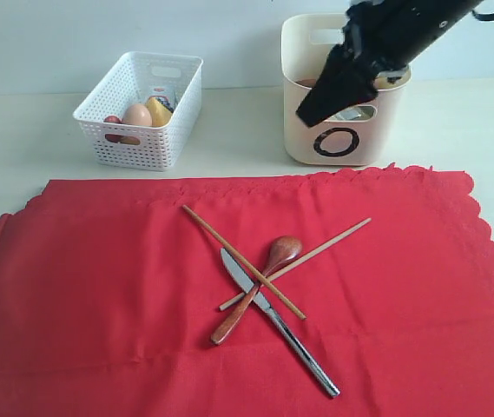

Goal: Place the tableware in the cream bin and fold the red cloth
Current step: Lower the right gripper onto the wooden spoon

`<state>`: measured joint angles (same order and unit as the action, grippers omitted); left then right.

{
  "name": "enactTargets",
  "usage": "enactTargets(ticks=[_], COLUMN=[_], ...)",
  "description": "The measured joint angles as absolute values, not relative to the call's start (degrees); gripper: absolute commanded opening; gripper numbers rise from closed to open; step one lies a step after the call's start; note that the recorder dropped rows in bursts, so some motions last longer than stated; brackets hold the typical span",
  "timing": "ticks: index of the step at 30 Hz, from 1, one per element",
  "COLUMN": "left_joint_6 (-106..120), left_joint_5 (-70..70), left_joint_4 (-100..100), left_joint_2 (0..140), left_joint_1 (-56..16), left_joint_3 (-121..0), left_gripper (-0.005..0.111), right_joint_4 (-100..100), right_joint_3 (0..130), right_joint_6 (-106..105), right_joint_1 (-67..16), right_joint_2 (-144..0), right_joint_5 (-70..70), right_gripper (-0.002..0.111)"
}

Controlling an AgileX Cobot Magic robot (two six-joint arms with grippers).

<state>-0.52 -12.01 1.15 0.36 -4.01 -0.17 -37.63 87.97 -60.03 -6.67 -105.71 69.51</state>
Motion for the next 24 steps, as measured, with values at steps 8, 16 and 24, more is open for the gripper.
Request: enactTargets(ticks=[8,16,24], left_joint_6=[-0.5,-0.5,-0.5], left_joint_5=[-12.0,-12.0,-12.0], left_joint_4=[1.2,1.2,1.2], left_joint_2=[0.4,0.4,0.4], left_joint_1=[-4.0,-4.0,-4.0], left_joint_3=[-0.2,-0.2,-0.2], left_gripper=[0.0,0.0,0.0], right_joint_4=[-29.3,-24.3,-22.4], right_joint_3=[88.0,88.1,88.1], right_joint_6=[-56.2,-52.7,-50.3], right_joint_1=[-19.4,-29.2,-31.4], right_joint_2=[-110.1,-116.1,-123.0], right_joint_5=[69.7,69.9,70.1], right_gripper=[0.055,0.055,0.055])
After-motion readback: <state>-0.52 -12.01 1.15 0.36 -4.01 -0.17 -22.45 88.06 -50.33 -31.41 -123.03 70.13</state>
